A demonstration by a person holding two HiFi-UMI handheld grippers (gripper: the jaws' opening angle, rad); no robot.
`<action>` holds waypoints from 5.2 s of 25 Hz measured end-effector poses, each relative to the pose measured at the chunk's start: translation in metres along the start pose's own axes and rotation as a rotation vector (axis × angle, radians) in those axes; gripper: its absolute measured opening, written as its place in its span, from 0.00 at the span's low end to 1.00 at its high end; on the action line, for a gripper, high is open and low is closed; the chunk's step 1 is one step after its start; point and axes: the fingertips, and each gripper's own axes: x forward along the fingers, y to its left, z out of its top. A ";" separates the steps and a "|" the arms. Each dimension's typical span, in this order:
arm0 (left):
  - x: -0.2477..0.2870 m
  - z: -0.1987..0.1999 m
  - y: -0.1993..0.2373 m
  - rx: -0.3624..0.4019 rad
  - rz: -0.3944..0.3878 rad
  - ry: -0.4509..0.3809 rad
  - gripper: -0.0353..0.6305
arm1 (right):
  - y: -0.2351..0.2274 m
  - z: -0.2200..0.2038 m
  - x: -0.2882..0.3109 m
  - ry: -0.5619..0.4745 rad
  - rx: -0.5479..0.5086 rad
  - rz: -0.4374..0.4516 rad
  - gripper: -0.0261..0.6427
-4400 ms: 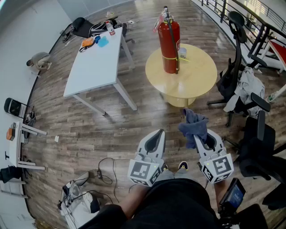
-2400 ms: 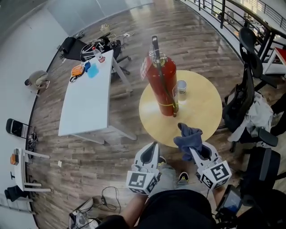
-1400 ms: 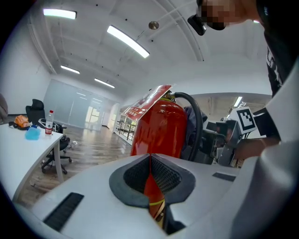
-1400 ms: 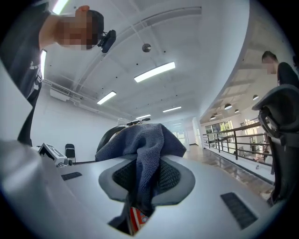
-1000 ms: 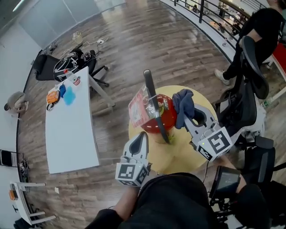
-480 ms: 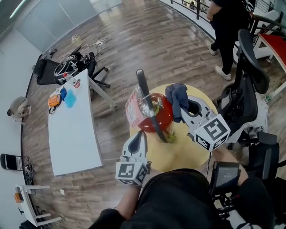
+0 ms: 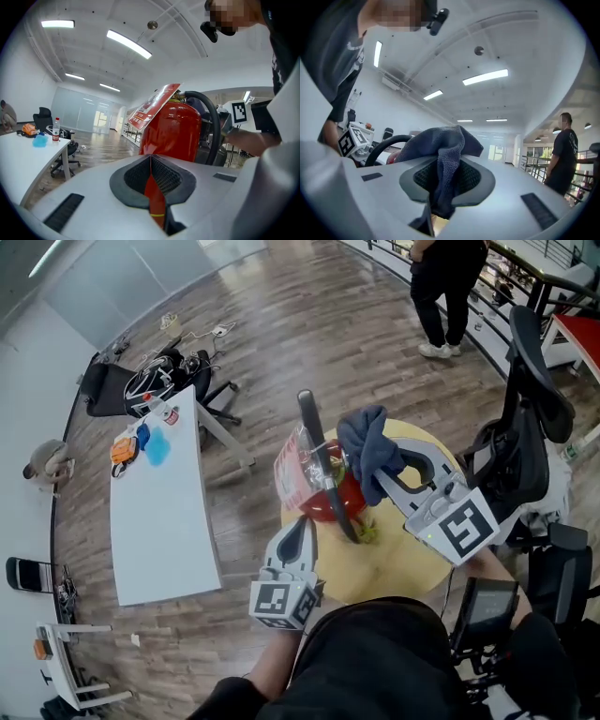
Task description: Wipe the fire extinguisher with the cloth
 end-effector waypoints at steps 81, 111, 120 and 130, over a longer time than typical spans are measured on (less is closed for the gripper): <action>0.001 -0.005 0.001 0.014 0.070 0.066 0.09 | 0.090 -0.387 -0.061 0.778 0.614 0.042 0.15; -0.003 0.000 -0.007 -0.030 0.038 0.022 0.09 | -0.009 0.062 0.073 0.131 -0.271 0.190 0.15; -0.001 -0.004 -0.010 -0.032 0.037 0.007 0.09 | 0.020 0.069 0.070 0.300 -0.670 0.215 0.15; -0.011 -0.002 -0.007 -0.050 0.056 -0.008 0.09 | 0.091 0.053 0.007 0.301 -0.536 0.344 0.15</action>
